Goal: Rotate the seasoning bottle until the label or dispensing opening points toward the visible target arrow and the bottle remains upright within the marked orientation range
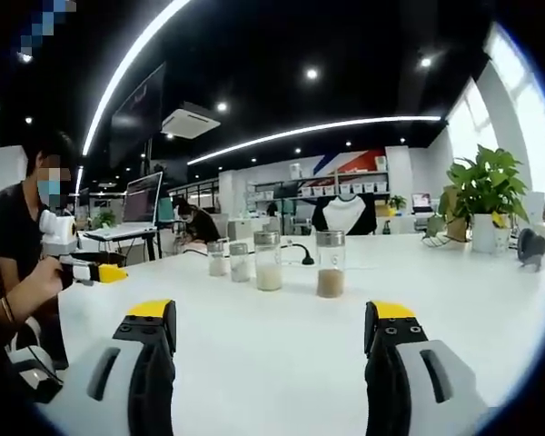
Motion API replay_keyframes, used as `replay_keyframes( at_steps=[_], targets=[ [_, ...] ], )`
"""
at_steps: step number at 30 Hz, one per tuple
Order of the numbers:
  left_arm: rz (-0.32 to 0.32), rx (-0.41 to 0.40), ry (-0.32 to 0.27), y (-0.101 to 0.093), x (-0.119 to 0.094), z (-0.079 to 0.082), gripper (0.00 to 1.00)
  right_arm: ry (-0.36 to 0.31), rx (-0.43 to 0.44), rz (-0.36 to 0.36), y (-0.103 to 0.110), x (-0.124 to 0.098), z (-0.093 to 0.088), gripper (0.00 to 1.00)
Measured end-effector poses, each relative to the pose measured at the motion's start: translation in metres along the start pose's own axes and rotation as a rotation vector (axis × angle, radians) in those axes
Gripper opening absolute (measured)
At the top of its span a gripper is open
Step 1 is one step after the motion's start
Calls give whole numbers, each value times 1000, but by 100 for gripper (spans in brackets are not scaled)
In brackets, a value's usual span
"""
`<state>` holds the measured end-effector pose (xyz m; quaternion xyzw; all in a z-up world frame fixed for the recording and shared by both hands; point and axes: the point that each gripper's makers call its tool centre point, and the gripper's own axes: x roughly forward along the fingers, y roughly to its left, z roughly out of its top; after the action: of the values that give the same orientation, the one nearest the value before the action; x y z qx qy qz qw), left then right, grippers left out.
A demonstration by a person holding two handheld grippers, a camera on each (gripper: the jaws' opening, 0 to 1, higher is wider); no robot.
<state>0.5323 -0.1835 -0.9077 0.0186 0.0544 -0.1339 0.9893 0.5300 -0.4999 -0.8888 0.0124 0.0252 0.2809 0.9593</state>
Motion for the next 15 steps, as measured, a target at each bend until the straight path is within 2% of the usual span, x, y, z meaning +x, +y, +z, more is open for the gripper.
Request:
replay_keyframes(
  at_steps=[3, 7, 15],
  targets=[
    [6, -2, 3, 2, -1, -1, 89, -18, 3, 16, 4, 1, 5, 86],
    [9, -12, 1, 4, -1, -2, 89, -6, -21, 17, 5, 1, 4, 86],
    [-2, -10, 3, 0, 2, -2, 89, 1, -17, 11, 3, 0, 3, 86]
  ],
)
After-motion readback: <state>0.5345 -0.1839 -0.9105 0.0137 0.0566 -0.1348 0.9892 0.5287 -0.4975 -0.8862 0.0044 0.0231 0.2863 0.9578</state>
